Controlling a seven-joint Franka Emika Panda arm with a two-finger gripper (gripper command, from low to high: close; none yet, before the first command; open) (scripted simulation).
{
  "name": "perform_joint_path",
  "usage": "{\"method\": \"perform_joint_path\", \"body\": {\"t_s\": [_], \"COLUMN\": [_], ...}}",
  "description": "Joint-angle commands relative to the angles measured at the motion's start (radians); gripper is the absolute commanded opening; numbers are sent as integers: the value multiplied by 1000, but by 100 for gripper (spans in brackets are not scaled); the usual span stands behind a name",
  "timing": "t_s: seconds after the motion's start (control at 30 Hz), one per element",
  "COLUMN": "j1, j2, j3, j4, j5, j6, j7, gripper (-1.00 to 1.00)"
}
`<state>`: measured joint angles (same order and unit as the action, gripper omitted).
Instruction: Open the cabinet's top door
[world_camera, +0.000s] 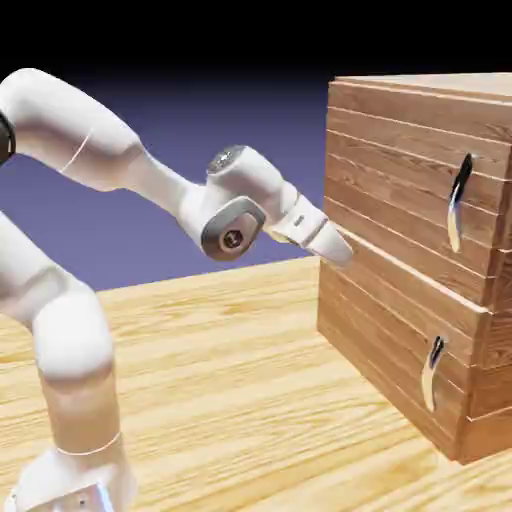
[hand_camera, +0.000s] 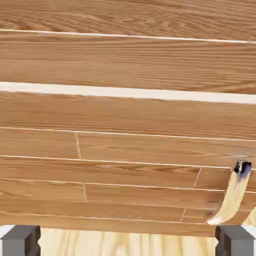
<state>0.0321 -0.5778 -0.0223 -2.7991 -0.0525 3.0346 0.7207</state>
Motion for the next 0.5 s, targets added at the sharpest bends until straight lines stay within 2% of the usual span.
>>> {"method": "perform_joint_path", "body": {"t_s": [0.0,0.47], "j1": [17,250], "j2": [-6,-97], "j3": [-18,-277], "j4": [9,136], "j5": [-44,-652], "j6": [-2,-30], "j7": [-17,-253], "gripper": [0,0]}}
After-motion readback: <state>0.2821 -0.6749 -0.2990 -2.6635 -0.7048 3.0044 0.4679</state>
